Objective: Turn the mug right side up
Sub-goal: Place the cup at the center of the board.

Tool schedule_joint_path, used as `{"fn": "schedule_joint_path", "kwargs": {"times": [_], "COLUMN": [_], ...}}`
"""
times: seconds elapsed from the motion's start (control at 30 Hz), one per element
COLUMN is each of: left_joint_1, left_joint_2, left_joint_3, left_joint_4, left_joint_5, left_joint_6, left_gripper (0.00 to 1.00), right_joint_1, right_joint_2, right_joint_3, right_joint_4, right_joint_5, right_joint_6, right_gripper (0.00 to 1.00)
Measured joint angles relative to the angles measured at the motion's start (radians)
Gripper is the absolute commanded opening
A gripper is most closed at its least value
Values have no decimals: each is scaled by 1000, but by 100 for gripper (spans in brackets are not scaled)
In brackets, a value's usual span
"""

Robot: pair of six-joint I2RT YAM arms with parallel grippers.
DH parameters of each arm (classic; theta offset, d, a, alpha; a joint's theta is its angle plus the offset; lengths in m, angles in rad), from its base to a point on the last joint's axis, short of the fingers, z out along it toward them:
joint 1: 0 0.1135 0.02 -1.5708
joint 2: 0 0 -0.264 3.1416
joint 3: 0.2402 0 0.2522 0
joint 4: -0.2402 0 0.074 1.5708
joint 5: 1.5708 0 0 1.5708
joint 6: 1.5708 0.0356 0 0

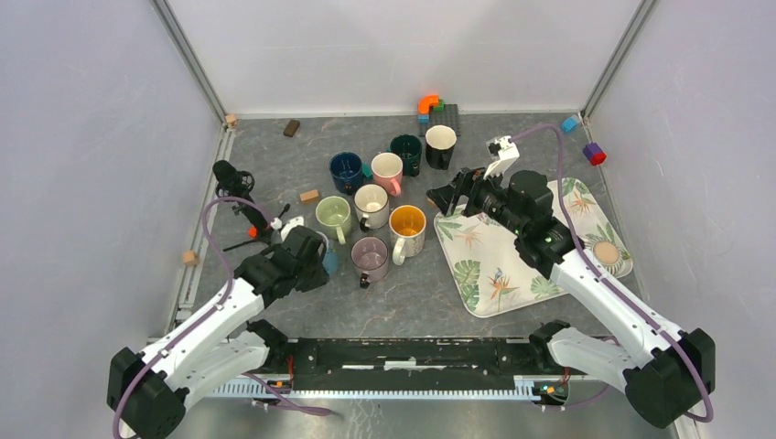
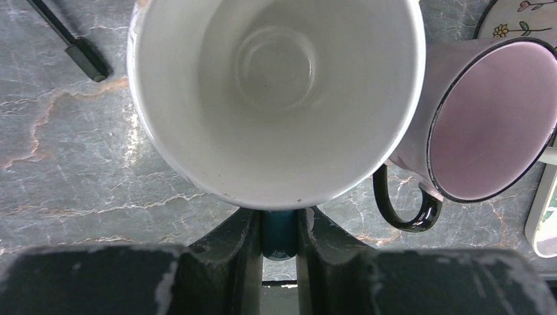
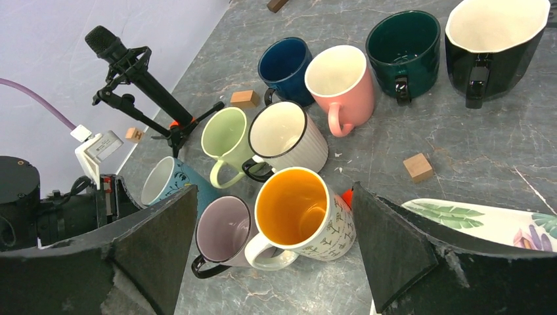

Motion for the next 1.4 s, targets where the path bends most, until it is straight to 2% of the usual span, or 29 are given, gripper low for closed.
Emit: {"fn": "schedule_joint_path", "kwargs": {"times": [0.3,0.43,0.6,0.8,1.1,1.23,1.4], "left_joint_1": [0,-6,-12,-15,-15,-15,-15], "left_joint_2": [44,75,85,95,88,65,51], "left_joint_3": [-7,-6,-6,-5,33,92,205], "left_joint_4": [45,60,69,63,30,-15,-55], "left_joint_5": [30,40,40,55,67,77,109], "left_joint_6": [1,3,11,33,52,71,109], "left_gripper": [5,16,37,50,63,71,86], "right_joint_1": [0,0,0,0,0,0,0], "right_joint_2": [0,0,0,0,0,0,2], "right_joint_3": [-2,-6,-17,-19,-19,-19,-19], "right_joint_4": [-14,-16,-20,-21,-22,-45,-109], "right_joint_5": [2,5,5,5,8,27,77], "right_joint_6": [-7,-7,-7,-7,-7,-7,-6], "right_gripper": [92,91,91,92,92,92,93]}}
